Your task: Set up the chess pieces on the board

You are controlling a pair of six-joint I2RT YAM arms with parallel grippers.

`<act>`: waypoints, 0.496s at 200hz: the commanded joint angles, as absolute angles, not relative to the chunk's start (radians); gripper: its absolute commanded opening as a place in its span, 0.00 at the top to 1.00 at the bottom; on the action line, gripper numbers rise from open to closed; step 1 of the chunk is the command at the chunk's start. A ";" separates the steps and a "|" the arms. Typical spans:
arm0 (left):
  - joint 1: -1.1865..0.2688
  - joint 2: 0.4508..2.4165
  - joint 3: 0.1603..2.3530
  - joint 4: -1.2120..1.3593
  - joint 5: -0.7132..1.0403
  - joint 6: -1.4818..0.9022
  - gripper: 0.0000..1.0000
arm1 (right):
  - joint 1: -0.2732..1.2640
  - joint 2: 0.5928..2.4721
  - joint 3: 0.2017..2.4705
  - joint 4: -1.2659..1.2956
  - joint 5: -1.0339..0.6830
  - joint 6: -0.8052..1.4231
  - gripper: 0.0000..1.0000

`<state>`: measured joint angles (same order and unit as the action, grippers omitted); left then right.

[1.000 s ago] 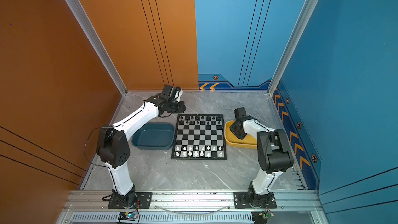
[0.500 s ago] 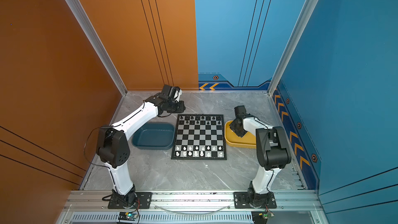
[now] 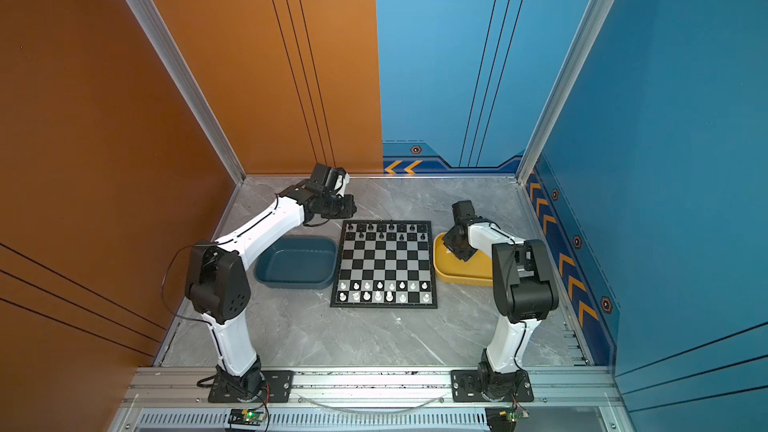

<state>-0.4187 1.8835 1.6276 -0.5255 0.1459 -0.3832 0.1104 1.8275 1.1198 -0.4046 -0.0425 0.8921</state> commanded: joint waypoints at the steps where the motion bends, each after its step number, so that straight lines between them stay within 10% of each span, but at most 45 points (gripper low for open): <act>1: -0.411 1.871 1.609 -0.521 0.167 -0.393 0.81 | 0.105 1.875 1.147 -0.514 -0.062 0.837 0.68; 99: -0.410 1.865 1.598 -0.522 0.166 -0.396 0.82 | 0.110 1.943 1.257 -0.712 -0.083 0.612 0.74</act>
<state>-0.4187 1.8835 1.6127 -0.5255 0.1478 -0.3874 0.1101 1.9022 1.2480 -0.5770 -0.0719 0.6983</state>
